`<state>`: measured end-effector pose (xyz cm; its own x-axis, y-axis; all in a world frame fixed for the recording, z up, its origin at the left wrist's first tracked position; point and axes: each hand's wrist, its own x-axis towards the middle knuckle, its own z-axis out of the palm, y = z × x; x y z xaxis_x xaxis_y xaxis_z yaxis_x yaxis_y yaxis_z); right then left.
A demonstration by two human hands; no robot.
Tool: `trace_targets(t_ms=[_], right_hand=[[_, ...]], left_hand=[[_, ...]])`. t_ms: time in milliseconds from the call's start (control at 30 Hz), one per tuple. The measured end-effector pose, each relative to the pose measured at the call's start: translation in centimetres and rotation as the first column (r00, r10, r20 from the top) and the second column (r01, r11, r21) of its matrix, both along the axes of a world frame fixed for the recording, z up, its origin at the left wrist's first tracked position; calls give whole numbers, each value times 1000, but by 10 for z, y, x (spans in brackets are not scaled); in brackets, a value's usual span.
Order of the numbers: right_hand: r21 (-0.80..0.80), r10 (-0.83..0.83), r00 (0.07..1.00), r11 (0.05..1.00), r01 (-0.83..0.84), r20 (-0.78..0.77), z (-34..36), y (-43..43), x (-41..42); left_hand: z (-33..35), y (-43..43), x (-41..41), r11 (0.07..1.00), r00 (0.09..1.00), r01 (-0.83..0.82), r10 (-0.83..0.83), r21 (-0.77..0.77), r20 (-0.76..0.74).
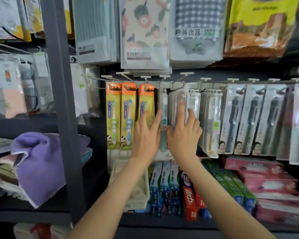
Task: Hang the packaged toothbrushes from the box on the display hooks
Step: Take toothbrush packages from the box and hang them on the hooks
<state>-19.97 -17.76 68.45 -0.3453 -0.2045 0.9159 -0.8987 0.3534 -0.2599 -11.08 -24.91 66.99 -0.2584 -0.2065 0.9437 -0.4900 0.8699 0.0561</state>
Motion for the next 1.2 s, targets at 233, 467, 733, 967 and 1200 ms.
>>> trace_targets(t_ms=[233, 467, 733, 967, 1200], right_hand=[[119, 186, 977, 973, -199, 108, -1, 2, -22], [113, 213, 974, 972, -204, -72, -3, -5, -28], [54, 292, 956, 954, -294, 40, -7, 14, -59], [61, 292, 956, 954, -292, 9, -16, 19, -89], [-52, 448, 829, 887, -458, 334, -70, 28, -83]], left_hand=[[7, 16, -34, 991, 993, -72, 61, 113, 99], [9, 23, -39, 989, 976, -115, 96, 91, 196], [22, 38, -55, 978, 999, -3, -6, 211, 40], [42, 50, -80, 907, 999, 9, -27, 421, 37], [11, 61, -76, 896, 998, 60, -68, 439, 2]])
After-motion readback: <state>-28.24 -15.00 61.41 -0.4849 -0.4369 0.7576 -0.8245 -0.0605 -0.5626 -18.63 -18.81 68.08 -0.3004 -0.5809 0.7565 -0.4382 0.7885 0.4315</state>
